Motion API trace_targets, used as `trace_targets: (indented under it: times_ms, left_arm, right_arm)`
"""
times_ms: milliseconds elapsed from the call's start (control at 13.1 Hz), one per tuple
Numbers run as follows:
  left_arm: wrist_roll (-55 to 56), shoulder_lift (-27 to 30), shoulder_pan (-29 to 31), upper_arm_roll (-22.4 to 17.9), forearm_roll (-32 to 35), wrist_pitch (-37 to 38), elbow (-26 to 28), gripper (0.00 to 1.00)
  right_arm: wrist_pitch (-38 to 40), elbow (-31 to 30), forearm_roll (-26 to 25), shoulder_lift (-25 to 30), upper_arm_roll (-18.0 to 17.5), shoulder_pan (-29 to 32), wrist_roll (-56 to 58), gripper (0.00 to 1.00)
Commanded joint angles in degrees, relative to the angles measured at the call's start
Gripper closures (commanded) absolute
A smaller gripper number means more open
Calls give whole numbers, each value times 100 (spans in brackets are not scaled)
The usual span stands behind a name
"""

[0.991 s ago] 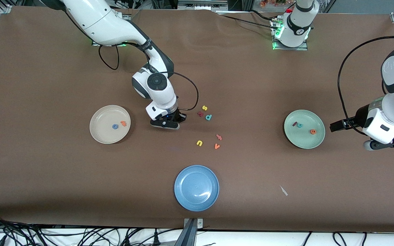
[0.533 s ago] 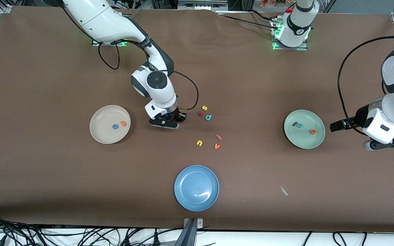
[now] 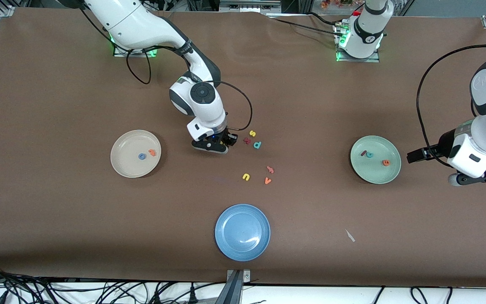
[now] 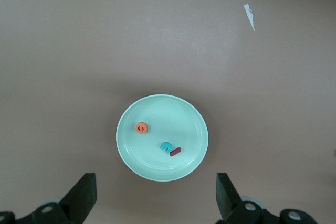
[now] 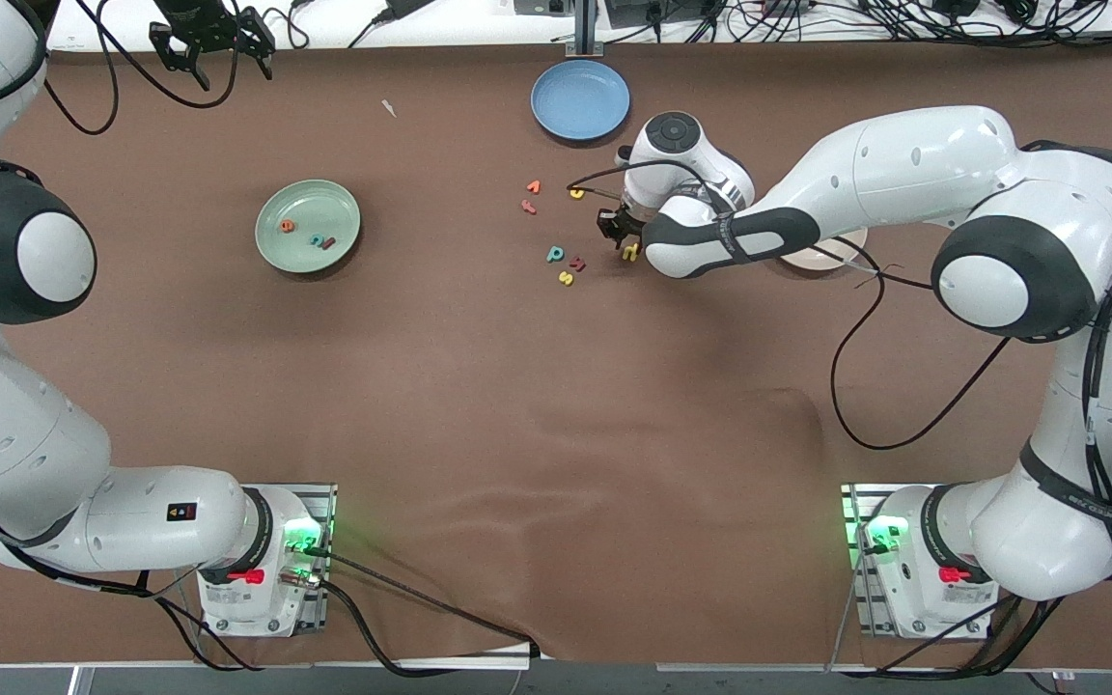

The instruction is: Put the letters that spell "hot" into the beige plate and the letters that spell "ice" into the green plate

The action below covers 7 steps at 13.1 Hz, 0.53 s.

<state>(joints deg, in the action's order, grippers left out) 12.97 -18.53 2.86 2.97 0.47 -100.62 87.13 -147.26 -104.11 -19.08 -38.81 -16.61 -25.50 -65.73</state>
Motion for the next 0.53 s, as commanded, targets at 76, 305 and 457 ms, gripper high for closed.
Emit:
trace_targets:
  times_ms: [76, 305, 457]
  left_arm:
    - [-137, 24, -31, -42, -56, -89, 32, 0]
    - [-137, 24, -31, -42, -56, -98, 32, 0]
    - [-146, 16, -31, -42, -56, -98, 32, 0]
  right_arm:
    - [39, 40, -131, -101, -18, -78, -151, 61]
    - [48, 31, -131, -92, -18, -78, -142, 61]
    - [83, 31, -131, -66, -9, -69, -133, 61]
